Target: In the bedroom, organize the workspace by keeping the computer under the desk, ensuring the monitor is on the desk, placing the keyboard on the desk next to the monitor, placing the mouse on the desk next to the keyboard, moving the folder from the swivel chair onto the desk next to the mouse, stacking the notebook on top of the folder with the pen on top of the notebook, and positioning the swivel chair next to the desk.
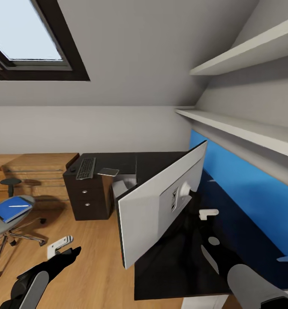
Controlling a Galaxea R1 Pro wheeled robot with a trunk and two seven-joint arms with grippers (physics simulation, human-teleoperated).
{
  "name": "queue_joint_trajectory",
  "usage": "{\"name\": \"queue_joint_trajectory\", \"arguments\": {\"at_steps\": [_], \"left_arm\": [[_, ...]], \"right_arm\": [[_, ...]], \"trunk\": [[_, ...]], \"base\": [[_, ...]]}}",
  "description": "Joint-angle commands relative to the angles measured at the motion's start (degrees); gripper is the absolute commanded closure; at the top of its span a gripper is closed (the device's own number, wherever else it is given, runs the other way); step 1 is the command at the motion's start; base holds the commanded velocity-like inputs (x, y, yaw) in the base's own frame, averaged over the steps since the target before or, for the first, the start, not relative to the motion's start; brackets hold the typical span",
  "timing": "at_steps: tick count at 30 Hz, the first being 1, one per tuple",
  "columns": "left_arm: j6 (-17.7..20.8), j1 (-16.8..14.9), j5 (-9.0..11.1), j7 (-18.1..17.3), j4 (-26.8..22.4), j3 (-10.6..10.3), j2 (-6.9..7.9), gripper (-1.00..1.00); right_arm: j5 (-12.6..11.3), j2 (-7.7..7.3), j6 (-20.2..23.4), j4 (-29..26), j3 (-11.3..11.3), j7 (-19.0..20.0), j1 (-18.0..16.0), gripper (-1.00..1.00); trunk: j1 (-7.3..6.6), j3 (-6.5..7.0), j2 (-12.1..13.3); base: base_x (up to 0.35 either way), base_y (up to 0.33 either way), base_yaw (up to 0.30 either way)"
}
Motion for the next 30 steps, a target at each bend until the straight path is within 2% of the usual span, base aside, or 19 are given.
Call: {"name": "queue_joint_trajectory", "arguments": {"at_steps": [1,14,30], "left_arm": [[0.2,0.0,0.6,0.5,-0.1,0.0,0.01,-1.0],[0.2,0.0,0.5,0.5,-0.1,0.8,0.01,-1.0],[0.2,0.0,0.6,0.5,0.0,1.2,0.01,-1.0]], "right_arm": [[-1.3,-0.11,-0.3,0.1,0.8,-0.5,0.0,1.0],[-1.3,-0.09,-0.3,0.1,0.8,-0.5,0.0,1.0],[-1.3,-0.08,-0.3,0.1,0.8,-0.4,0.0,1.0]], "trunk": [[0.01,-0.08,-0.1],[0.01,-0.08,-0.1],[0.01,-0.08,-0.1]], "base": [[0.068,-0.307,0.0],[0.197,-0.244,0.0],[0.036,-0.022,0.0]]}}
